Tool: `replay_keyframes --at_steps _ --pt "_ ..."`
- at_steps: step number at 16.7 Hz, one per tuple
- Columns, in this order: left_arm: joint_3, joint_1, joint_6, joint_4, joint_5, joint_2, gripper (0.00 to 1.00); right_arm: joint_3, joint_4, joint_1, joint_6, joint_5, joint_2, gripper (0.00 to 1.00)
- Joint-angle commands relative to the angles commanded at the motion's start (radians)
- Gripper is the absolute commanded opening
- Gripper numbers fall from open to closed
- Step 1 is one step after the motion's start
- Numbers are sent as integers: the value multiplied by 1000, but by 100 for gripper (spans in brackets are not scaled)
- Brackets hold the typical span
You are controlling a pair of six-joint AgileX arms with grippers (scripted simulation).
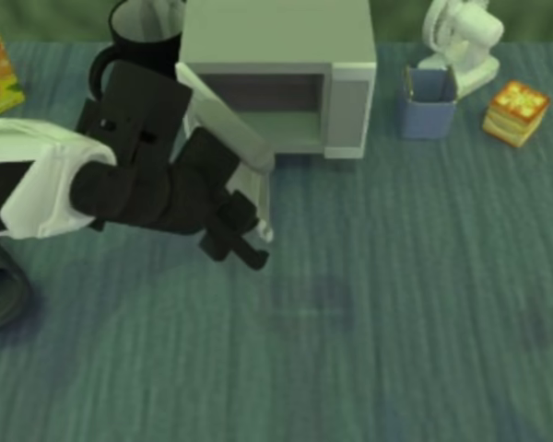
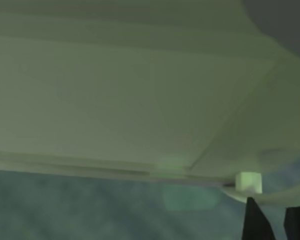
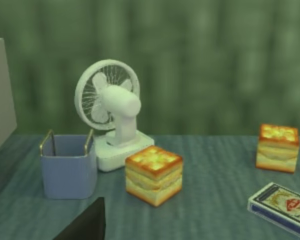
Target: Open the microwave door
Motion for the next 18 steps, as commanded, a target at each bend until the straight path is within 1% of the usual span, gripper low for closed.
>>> replay_keyframes --at_steps 4,18 --pt "-2 23 42 -10 23 -8 0 0 0 0 0 0 0 100" --pt "-2 24 44 -11 25 -8 0 0 0 0 0 0 0 100"
